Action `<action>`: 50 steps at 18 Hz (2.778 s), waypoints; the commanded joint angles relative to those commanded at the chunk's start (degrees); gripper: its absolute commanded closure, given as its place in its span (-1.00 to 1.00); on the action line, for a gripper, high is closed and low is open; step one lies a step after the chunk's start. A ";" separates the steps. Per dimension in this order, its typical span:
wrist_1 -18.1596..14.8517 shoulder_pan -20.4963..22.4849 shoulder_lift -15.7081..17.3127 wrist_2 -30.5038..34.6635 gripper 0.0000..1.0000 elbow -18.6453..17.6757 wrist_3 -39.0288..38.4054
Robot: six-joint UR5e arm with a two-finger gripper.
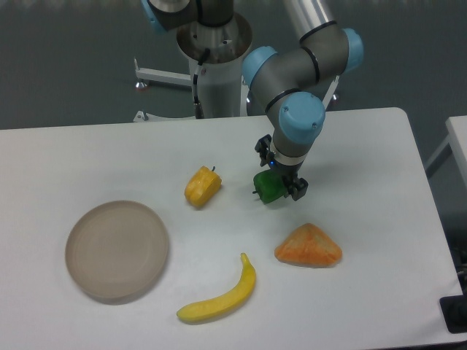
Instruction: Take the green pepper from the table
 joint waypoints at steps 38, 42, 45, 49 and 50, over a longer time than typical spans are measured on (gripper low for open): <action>0.36 0.53 -4.30 -1.58 -0.06 17.30 1.32; 0.27 1.41 -5.88 -1.58 -0.07 21.87 1.32; 0.09 1.84 -5.89 -1.58 -0.07 22.23 1.32; 0.18 1.85 -6.15 -1.41 -0.07 22.41 1.32; 0.26 1.85 -6.15 -1.41 -0.07 22.50 1.32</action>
